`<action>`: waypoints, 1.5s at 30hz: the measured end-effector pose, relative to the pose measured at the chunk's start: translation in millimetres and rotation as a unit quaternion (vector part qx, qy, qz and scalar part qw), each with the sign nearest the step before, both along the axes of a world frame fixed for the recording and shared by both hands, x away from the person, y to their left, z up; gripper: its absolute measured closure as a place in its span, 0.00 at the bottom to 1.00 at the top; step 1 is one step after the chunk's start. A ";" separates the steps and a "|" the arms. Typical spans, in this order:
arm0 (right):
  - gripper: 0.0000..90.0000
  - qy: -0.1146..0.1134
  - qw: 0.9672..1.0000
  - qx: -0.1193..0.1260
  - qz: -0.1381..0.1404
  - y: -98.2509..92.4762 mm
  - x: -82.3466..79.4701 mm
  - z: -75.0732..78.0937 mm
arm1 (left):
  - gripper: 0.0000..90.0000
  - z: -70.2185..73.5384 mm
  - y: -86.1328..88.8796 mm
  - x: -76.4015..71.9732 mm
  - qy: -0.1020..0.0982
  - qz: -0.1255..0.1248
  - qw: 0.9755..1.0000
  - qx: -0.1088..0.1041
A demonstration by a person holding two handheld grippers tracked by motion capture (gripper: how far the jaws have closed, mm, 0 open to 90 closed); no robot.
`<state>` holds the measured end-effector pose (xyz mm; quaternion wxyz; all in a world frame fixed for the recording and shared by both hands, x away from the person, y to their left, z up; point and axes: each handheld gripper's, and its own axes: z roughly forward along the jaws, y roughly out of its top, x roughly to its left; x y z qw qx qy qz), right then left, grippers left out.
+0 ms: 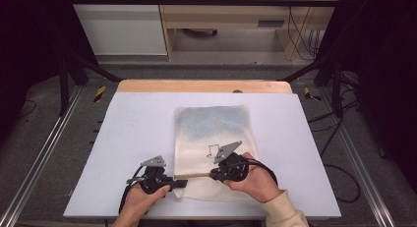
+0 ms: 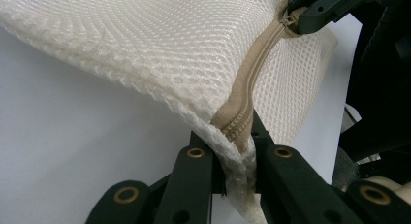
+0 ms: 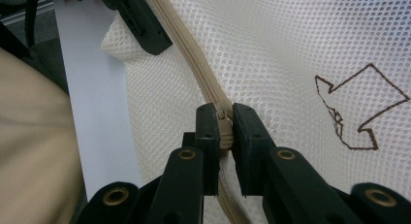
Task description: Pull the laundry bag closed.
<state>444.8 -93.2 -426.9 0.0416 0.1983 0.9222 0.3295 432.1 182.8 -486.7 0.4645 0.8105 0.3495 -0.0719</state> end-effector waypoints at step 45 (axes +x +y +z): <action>0.91 -0.002 0.999 0.010 -0.032 -33.6 -10.2 -1.7 | 0.94 -0.4 -2.0 -0.5 -0.001 -0.006 1.000 0.004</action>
